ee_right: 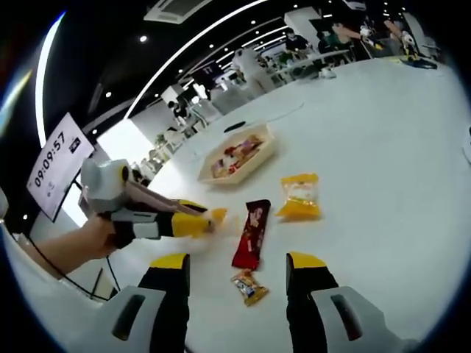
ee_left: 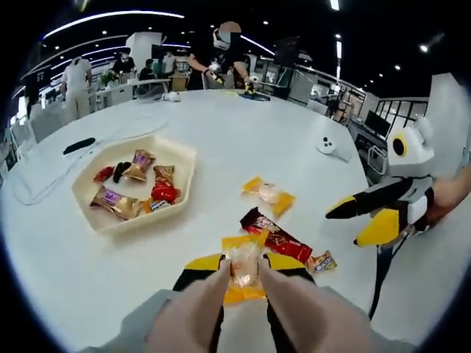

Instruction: Place the target food into the container with the food tongs after gripping and lifting it, then release it inside without dropping or visibly crushing the food.

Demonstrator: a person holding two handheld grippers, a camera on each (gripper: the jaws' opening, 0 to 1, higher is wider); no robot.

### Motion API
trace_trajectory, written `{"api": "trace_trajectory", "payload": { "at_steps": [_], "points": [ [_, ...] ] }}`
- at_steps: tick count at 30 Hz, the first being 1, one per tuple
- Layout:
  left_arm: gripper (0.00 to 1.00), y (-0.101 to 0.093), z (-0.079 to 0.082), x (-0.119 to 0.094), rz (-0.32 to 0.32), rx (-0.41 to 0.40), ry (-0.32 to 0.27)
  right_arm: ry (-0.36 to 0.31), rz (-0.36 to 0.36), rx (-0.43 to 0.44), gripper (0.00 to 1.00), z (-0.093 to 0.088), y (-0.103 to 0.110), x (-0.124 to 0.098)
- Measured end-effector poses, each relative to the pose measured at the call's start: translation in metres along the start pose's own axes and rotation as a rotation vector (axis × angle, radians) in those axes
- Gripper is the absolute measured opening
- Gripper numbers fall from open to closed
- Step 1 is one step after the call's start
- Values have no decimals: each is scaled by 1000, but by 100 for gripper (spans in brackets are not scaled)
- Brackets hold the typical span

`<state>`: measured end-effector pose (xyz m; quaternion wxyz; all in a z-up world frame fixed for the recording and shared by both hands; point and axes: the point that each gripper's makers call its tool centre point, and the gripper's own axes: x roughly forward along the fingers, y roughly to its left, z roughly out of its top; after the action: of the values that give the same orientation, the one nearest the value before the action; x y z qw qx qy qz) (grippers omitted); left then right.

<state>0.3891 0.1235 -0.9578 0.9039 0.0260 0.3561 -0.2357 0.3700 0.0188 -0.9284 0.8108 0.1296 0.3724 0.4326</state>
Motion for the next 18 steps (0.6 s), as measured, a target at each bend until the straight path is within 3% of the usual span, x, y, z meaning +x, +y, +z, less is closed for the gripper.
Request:
{"api": "trace_trajectory", "payload": {
  "at_steps": [5,12,18],
  "points": [
    [18,-2,-2,-6,3,-15,21,2,6,-6,53,0,3,1],
    [18,-3,-4,-15,15,-36,-3,13,19,-17,54,-2,5,4],
    [18,0,0,-21,21,-113,-43,17,25,-24,56,-2,8,5]
  ]
}}
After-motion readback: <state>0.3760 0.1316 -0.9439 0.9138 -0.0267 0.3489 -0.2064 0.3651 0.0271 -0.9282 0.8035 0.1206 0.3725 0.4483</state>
